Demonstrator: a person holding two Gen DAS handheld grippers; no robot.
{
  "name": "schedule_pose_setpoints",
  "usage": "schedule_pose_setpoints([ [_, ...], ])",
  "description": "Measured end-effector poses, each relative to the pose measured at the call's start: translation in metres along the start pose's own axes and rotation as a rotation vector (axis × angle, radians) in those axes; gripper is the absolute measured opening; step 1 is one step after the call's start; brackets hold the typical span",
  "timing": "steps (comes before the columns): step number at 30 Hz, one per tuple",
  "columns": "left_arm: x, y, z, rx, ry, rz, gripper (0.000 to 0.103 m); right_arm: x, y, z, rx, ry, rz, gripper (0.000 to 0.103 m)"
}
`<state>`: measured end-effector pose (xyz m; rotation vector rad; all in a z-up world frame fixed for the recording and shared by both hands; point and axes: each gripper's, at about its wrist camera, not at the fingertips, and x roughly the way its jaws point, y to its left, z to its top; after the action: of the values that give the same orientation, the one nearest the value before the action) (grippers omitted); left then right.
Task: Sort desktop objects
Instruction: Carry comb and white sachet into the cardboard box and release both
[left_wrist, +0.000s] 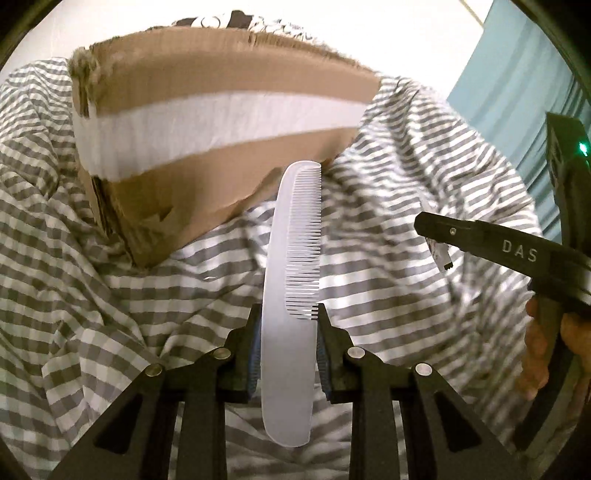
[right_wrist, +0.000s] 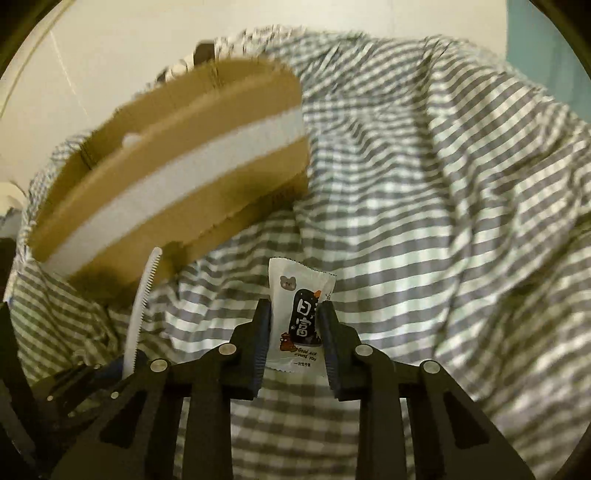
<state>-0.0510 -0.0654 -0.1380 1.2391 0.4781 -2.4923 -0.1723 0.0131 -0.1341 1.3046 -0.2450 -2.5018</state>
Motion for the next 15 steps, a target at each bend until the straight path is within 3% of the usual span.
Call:
schedule_pose_setpoints([
  [5, -0.038, -0.017, 0.019, 0.014, -0.092, -0.078, 0.026, -0.047, 0.024, 0.028, -0.018, -0.097, 0.031, 0.025],
  [8, -0.071, -0.022, 0.048, 0.022, -0.182, -0.124, 0.026, -0.075, 0.042, 0.056, -0.057, -0.17, 0.057, 0.025],
  [13, -0.104, -0.007, 0.115, 0.04, -0.3, -0.093, 0.026, -0.083, 0.077, 0.115, -0.079, -0.209, 0.174, 0.025],
  [15, -0.101, 0.007, 0.138, 0.04, -0.307, -0.056, 0.026, -0.069, 0.09, 0.138, -0.089, -0.198, 0.201, 0.025],
])
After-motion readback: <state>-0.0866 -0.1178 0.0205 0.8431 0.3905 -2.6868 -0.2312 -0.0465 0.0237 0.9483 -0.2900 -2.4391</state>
